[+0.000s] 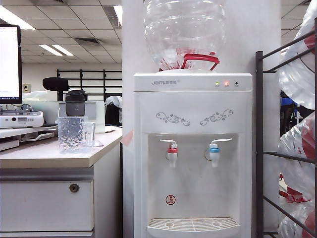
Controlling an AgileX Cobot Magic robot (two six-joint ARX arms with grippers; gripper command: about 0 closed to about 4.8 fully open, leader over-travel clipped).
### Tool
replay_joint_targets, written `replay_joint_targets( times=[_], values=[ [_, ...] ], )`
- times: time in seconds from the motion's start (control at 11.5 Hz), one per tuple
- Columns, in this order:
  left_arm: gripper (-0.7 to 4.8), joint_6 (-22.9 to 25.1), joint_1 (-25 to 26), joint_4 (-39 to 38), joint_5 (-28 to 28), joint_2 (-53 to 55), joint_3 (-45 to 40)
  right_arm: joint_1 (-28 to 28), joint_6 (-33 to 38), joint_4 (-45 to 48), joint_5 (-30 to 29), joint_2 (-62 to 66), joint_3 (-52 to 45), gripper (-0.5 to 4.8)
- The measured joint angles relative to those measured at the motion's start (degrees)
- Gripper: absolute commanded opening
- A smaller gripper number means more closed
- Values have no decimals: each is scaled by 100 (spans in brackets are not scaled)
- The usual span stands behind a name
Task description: Pick up the plastic mug from the left desk, go to the cold water outlet of the water dispenser, press the vertical switch to get some water, then put the mug back on the desk.
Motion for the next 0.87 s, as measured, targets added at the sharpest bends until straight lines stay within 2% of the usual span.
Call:
replay_joint_targets(
  times=[0.35, 0.87],
  values=[
    [-5, -59, 0, -7, -2, 2, 0, 0, 61, 4, 0, 0, 4, -5],
    [-5, -490, 0, -229, -345, 15, 535, -2, 153, -232, 26, 11, 1025, -5]
  ],
)
